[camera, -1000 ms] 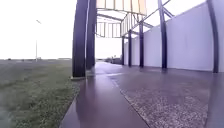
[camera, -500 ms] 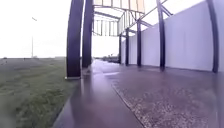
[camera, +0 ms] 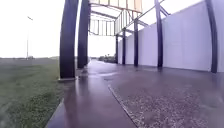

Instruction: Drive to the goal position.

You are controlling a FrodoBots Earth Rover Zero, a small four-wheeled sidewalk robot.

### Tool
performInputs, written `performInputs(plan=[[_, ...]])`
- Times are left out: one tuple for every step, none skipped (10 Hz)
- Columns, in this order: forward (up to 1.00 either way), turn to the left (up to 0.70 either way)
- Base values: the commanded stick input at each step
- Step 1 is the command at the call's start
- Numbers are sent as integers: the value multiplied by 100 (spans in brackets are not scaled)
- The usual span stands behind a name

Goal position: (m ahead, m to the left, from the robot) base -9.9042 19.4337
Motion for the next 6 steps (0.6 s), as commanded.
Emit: performInputs(plan=[[35,-31],[0,-45],[0,-45],[0,-45],[0,-45],[0,-45]])
